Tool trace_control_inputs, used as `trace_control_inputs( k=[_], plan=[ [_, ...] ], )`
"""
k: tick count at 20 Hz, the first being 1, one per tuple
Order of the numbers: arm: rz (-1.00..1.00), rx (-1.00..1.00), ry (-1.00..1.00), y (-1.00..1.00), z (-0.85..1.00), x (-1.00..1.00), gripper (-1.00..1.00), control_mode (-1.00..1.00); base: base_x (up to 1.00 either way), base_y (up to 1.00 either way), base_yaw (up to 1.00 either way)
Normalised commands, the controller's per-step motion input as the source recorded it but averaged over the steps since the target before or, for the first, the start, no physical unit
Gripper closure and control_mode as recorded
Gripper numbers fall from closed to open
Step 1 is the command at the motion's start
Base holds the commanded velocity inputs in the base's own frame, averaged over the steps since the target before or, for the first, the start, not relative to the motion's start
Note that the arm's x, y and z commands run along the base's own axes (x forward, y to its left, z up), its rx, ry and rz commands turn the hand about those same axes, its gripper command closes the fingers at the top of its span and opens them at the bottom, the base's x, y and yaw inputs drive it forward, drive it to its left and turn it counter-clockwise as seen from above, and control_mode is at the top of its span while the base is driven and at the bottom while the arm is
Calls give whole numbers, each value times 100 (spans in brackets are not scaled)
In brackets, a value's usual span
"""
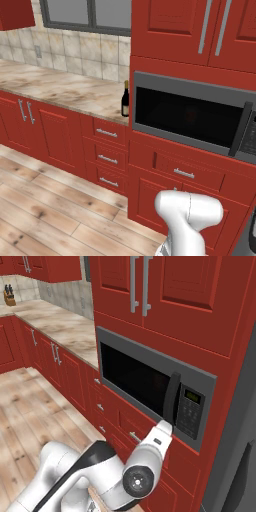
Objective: Place the microwavable item in the microwave. Then, close the microwave door and press the start button.
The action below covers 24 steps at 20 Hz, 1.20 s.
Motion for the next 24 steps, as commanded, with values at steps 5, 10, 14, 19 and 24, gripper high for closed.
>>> trace_control_inputs(
  k=[5,10,14,19,24],
  plan=[
    [0,7,-1,-2,-31,41,-100,-100,0,0,0],
    [0,10,-7,-31,-31,17,-100,-100,0,0,0],
    [0,11,-11,-35,-18,1,-100,-100,0,0,0],
    [0,9,-7,-14,-7,22,-100,-100,0,0,0],
    [0,7,-1,0,-1,49,-100,-100,0,0,0]
  ],
)
